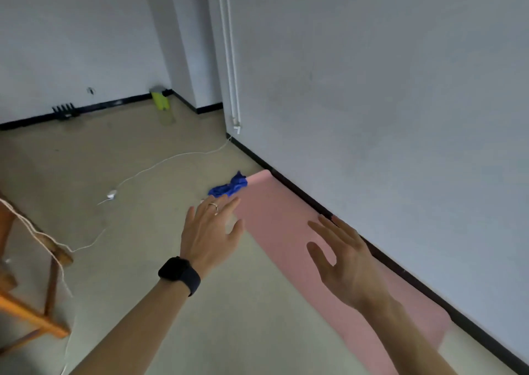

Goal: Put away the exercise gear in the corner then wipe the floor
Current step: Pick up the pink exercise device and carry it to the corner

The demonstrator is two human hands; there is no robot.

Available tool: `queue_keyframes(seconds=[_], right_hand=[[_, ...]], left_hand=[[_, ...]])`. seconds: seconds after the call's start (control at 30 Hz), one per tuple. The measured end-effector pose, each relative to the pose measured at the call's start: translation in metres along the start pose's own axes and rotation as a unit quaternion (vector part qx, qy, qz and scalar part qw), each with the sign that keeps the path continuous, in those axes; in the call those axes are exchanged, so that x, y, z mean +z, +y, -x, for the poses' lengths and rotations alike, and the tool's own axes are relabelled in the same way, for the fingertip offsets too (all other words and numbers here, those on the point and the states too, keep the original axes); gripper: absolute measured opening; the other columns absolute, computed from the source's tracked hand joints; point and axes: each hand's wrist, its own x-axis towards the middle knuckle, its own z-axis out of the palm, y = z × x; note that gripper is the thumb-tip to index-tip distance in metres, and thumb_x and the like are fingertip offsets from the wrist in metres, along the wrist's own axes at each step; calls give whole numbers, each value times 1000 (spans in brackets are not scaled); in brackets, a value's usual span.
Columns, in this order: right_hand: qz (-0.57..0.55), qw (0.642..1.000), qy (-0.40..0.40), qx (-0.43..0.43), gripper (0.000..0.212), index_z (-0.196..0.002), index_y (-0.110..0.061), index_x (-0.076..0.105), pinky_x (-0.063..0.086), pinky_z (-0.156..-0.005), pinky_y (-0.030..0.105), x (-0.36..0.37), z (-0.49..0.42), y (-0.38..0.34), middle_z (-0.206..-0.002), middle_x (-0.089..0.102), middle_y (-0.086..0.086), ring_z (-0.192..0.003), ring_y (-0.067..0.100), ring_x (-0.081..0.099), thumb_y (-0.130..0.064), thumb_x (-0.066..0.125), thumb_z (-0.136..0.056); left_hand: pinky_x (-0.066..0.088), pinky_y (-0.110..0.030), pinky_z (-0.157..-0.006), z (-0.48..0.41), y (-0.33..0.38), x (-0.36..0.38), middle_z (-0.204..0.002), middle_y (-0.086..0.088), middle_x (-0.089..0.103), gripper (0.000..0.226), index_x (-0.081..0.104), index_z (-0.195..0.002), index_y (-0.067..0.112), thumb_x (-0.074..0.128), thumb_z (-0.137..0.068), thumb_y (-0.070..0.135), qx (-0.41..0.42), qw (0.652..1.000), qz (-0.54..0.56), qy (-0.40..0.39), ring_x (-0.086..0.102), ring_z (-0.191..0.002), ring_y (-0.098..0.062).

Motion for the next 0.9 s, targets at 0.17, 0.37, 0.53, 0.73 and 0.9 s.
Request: queue_keyframes(seconds=[0.17, 0.37, 0.53, 0.73, 0.9], right_hand=[[-15, 999, -20, -26, 43, -138, -33, 57, 43, -109, 45, 72, -65, -54, -146, 52, -11, -142, 16, 40, -47, 52, -97], [-14, 998, -46, -45, 49, -138, -34, 57, 45, -108, 42, 147, -153, -83, -147, 51, -14, -143, 13, 38, -55, 42, -96], [-21, 996, -71, -55, 51, -139, -37, 55, 45, -108, 42, 217, -241, -83, -148, 48, -16, -145, 11, 33, -57, 38, -96], [-26, 992, -109, -65, 54, -139, -35, 56, 40, -113, 41, 296, -356, -81, -148, 49, -14, -144, 14, 35, -58, 35, -95], [-18, 985, -151, -81, 50, -139, -36, 55, 38, -114, 40, 359, -440, -86, -148, 49, -13, -144, 16, 36, -55, 38, -96]], left_hand=[[36, -46, -107, -18, -104, -11, -144, 5, 52, 56, 51, -139, 37, 34, -88, 55, -62, 998, -22, -14, 40, -138, -20], [30, -46, -113, -69, -200, -1, -151, 4, 45, 65, 40, -146, 41, 26, -85, 58, -107, 994, -27, -21, 34, -143, -20], [28, -49, -115, -131, -281, 19, -152, 7, 43, 60, 38, -148, 42, 33, -89, 54, -142, 989, -45, -18, 31, -144, -18], [30, -49, -114, -213, -354, 45, -151, 6, 45, 62, 39, -147, 41, 29, -88, 55, -195, 979, -41, -33, 33, -142, -19], [26, -48, -117, -264, -411, 65, -151, 7, 45, 60, 40, -147, 41, 34, -89, 53, -236, 971, -33, -36, 32, -143, -18]])
